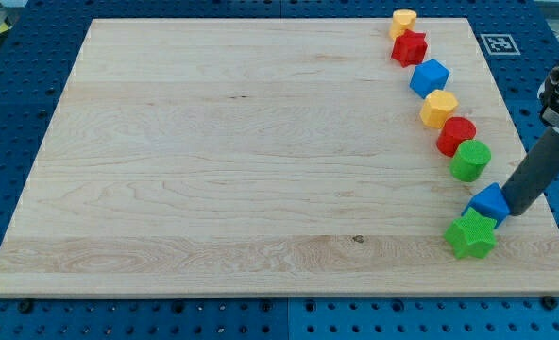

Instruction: Push the green star right a bit

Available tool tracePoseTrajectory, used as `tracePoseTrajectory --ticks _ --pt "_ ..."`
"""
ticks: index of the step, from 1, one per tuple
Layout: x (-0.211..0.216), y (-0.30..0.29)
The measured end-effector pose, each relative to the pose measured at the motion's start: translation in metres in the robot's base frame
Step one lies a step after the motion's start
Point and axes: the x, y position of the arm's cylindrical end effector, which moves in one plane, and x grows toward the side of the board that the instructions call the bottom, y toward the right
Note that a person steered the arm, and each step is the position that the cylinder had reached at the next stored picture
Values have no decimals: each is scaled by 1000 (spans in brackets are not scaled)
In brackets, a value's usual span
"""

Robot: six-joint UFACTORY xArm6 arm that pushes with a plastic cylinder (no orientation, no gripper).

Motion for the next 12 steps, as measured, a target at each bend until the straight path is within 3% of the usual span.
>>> tracePoseTrajectory --ticks 4,6,8,9,11,12 --pt "15 58" --pt "14 59" --pt "-34 30" --pt "-21 23" --pt "65 37" --pt "85 20"
